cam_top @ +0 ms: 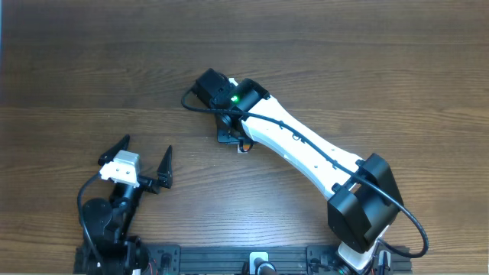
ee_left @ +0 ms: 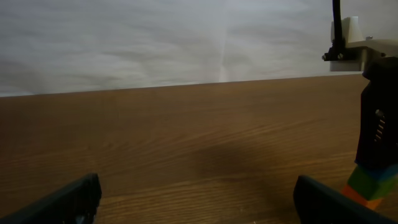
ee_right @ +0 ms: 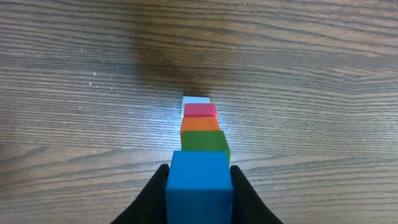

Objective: Stack Cubes

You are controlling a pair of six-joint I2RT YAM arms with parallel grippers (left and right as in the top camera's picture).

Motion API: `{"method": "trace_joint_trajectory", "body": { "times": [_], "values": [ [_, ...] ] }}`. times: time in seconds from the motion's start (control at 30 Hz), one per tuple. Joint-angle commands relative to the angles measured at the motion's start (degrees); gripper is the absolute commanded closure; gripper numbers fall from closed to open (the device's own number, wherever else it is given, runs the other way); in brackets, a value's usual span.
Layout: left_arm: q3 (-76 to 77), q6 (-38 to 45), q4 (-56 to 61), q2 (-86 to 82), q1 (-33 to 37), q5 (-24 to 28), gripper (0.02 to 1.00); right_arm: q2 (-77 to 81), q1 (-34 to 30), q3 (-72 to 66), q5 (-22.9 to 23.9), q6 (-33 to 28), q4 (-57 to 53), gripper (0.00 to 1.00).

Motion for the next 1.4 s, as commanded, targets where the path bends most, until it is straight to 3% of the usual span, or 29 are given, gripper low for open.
{"method": "trace_joint_trajectory", "body": {
  "times": [0.03,0.27,0.47,0.8,1.03,1.1,1.13,1.4],
  "values": [
    [-0.33,0.66,0.13,-0.35,-0.24,0.57,0.018,1.60,0.42,1.09,-0.28,-0.26,0.20,0.976],
    [-0.33,0.66,0.13,-0.35,-0.24,0.57,0.018,1.64,0.42,1.09,-0.28,-0.26,0.15,0.930],
    [-0.33,0.66,0.13,-0.35,-0.24,0.57,0.020,1.68,0.42,1.09,-0.28,-0.26,0.17,0.733],
    [-0.33,0.66,0.13,-0.35,-0.24,0.57,0.018,1.68,0.42,1.09,-0.31,-0.26,-0.07,0.540],
    [-0.33,0.66,0.13,-0.35,-0.24,0.57,0.018,1.68,0.35,1.09,-0.28,-0.28,-0.26,0.294],
    [-0.33,0.66,0.13,-0.35,-0.24,0.57,0.018,1.68,0.28,1.09,-0.26,-0.28,-0.24,0.161],
    [-0.33,0.66,0.13,-0.35,-0.24,0.57,0.018,1.66,0.22,1.14,-0.26,-0.28,-0.24,0.014],
    [-0.33,0.66,0.13,-0.35,-0.24,0.57,0.018,-1.79,-0.68,3.26,1.57,-3.52,-0.13,0.007]
  ]
}}
